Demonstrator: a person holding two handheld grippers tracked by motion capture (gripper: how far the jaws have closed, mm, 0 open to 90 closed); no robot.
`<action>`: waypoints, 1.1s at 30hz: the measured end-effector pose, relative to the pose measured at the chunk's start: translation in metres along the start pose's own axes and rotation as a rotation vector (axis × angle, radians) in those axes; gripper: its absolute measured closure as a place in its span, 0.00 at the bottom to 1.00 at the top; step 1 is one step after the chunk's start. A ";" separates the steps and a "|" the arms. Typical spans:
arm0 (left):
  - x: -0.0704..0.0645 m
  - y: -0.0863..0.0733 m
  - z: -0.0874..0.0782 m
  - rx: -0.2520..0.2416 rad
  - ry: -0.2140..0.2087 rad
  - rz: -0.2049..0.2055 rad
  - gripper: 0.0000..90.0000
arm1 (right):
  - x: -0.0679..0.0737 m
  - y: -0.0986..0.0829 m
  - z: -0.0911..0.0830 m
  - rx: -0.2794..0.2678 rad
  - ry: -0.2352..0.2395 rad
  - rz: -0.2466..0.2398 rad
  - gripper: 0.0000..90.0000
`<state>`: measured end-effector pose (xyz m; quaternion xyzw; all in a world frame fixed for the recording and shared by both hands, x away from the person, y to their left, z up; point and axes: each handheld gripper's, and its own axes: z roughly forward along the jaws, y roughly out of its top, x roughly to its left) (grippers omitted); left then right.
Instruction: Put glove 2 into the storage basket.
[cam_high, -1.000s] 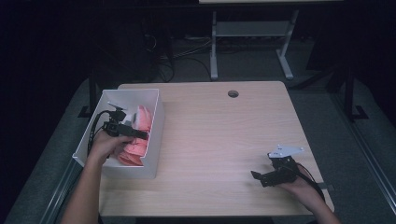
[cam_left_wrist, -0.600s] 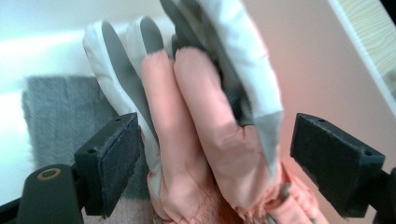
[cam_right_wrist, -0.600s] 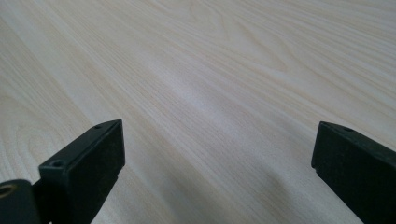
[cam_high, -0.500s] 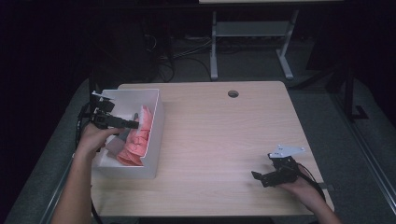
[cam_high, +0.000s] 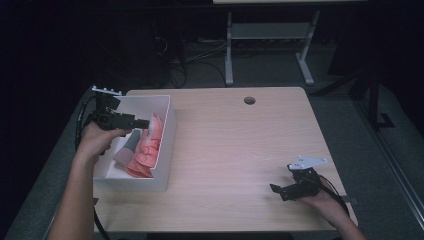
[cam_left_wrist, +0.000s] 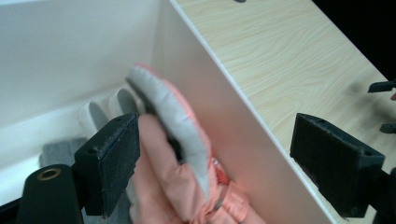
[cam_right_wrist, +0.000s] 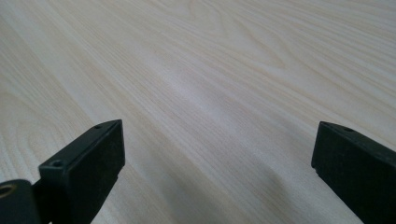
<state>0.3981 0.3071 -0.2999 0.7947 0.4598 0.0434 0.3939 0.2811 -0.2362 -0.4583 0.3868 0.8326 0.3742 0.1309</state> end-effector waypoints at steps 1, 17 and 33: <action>-0.003 0.002 0.000 0.002 0.000 0.012 0.17 | 0.000 0.000 0.000 0.003 -0.001 -0.001 0.03; -0.062 0.017 0.015 -0.015 -0.056 0.163 0.18 | 0.001 -0.001 0.001 0.010 -0.002 -0.006 0.03; -0.147 0.011 0.063 0.022 -0.146 0.310 0.18 | 0.002 -0.001 0.002 0.021 0.000 -0.020 0.03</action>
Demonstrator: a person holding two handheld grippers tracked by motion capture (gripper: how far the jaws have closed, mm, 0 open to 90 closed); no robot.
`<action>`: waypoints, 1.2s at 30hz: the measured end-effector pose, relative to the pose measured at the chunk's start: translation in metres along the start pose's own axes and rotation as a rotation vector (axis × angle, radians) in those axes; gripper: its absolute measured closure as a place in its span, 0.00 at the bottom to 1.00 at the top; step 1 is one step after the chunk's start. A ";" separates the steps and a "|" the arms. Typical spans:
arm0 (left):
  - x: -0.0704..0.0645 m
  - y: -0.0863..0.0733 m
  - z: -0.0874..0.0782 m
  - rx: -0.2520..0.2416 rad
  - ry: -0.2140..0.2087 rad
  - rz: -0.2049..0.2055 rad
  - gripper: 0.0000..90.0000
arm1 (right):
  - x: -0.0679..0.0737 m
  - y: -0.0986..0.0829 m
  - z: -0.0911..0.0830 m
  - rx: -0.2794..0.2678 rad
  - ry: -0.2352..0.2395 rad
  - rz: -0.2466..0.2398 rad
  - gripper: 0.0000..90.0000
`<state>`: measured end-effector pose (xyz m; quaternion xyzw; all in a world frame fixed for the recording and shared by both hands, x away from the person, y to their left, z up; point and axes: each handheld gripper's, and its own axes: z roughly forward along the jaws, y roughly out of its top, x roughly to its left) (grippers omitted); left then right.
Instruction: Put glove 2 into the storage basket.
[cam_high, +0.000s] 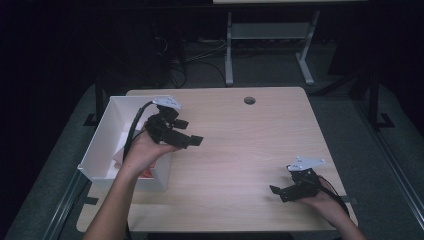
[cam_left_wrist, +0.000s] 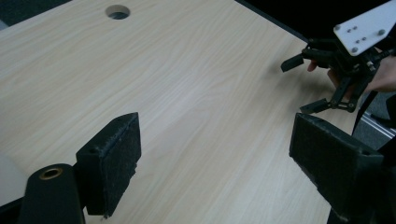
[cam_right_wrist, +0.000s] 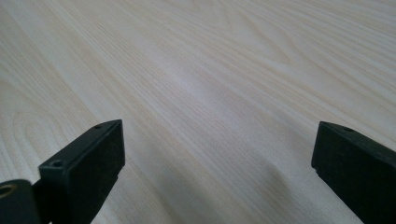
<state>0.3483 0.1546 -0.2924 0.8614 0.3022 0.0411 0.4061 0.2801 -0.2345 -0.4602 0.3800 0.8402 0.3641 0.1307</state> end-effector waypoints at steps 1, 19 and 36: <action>-0.003 0.000 0.003 0.002 -0.002 0.003 0.18 | 0.000 0.000 0.000 0.001 0.000 0.000 0.03; -0.045 -0.042 0.077 0.076 -0.061 0.100 0.18 | 0.002 0.000 0.002 0.009 0.005 -0.017 0.03; -0.044 -0.084 0.115 0.110 -0.047 0.155 0.18 | 0.005 0.000 0.004 0.022 0.012 -0.037 0.03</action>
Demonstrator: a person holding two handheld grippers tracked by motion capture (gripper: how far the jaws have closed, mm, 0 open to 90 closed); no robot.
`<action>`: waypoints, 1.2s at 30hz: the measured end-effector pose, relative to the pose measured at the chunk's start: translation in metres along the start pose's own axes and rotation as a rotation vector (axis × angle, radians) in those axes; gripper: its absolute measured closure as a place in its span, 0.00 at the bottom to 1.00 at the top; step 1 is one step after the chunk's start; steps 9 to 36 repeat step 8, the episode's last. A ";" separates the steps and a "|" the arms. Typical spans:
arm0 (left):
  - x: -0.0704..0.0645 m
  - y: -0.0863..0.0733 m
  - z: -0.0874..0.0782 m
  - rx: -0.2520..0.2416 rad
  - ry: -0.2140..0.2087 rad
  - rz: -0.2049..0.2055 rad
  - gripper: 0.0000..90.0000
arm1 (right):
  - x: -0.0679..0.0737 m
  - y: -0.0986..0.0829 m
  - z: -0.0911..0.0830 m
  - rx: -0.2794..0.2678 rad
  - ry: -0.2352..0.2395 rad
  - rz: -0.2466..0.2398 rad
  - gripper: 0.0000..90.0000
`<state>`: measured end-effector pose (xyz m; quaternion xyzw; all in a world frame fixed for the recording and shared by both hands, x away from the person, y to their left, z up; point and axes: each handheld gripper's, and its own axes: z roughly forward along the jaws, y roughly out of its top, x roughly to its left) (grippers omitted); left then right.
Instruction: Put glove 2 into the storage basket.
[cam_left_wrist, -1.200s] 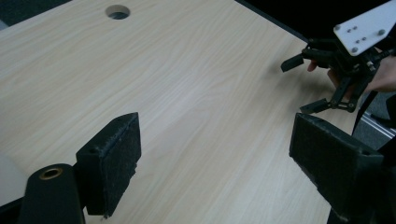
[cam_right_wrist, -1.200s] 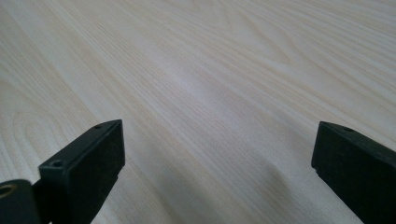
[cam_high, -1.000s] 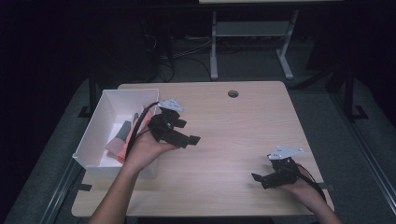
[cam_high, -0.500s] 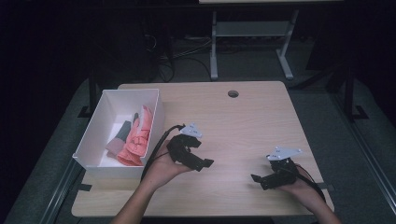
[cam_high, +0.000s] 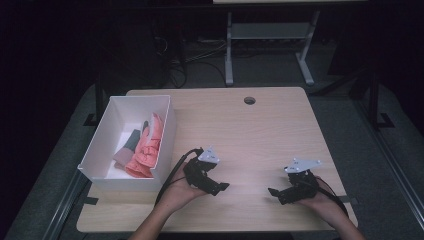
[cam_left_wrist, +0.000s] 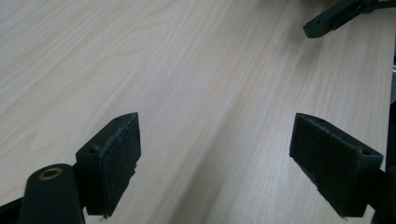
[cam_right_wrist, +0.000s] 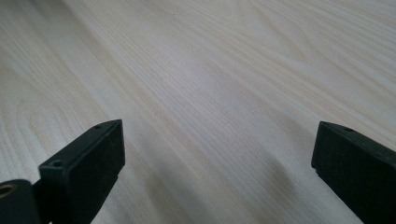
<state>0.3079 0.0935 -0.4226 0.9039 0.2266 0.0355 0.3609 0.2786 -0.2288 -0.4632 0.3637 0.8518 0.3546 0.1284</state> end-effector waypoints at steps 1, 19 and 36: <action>0.000 -0.001 0.002 -0.007 0.005 0.000 0.18 | 0.000 0.000 0.000 0.000 0.001 -0.003 0.03; -0.001 -0.009 0.012 0.027 -0.006 0.009 0.18 | 0.000 0.000 0.001 0.002 0.001 -0.011 0.03; -0.001 -0.009 0.012 0.027 -0.006 0.009 0.18 | 0.000 0.000 0.001 0.002 0.001 -0.011 0.03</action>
